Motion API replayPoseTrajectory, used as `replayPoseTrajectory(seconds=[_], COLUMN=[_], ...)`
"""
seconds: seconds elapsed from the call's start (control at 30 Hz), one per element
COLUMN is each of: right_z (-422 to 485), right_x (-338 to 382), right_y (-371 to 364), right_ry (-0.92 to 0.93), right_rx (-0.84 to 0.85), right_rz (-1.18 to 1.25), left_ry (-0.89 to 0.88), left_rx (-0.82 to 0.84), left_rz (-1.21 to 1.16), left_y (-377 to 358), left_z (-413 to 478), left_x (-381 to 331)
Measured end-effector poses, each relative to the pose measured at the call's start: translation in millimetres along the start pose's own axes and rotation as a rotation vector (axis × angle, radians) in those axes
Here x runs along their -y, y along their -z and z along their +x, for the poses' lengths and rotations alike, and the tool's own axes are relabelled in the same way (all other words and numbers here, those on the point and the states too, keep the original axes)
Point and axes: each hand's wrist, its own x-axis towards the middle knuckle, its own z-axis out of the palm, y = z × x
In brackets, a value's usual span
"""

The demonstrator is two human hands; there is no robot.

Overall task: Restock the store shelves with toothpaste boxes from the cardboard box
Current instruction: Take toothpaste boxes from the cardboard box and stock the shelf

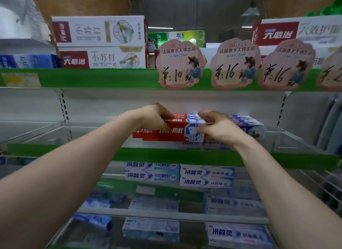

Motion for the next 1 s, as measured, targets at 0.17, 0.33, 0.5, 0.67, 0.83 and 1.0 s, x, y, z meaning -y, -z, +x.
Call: replayPoseTrajectory(seconds=[0.17,0.33,0.5,0.67,0.83,1.0], right_z=[-1.3,-1.9,-4.2,-4.0,-4.3,0.2], right_x=[-7.7,-9.4,-5.9,-6.2,-10.3,-12.0], right_y=[-15.2,-21.0,-25.9,-30.4,-28.3,-30.5], right_ry=[-0.026,-0.048,-0.105,-0.129,-0.134,-0.111], right_rx=[0.062,0.022,0.039,-0.018,-0.092,-0.105], right_rz=[-0.183,-0.257,-0.274,-0.322,-0.396,-0.454], left_ry=[-0.005,0.041,0.21,0.242,0.248,0.255], left_rx=[0.015,-0.061,-0.06,-0.117,-0.136,-0.157], left_rz=[0.066,-0.006,-0.093,-0.216,-0.256,-0.204], left_y=[-21.1,-20.7,-11.1,-20.8,-26.8,-32.4], left_z=[3.7,4.9,-5.2,-7.5,-1.1,6.1], left_x=[20.0,40.4,62.6,59.5,56.1,59.4])
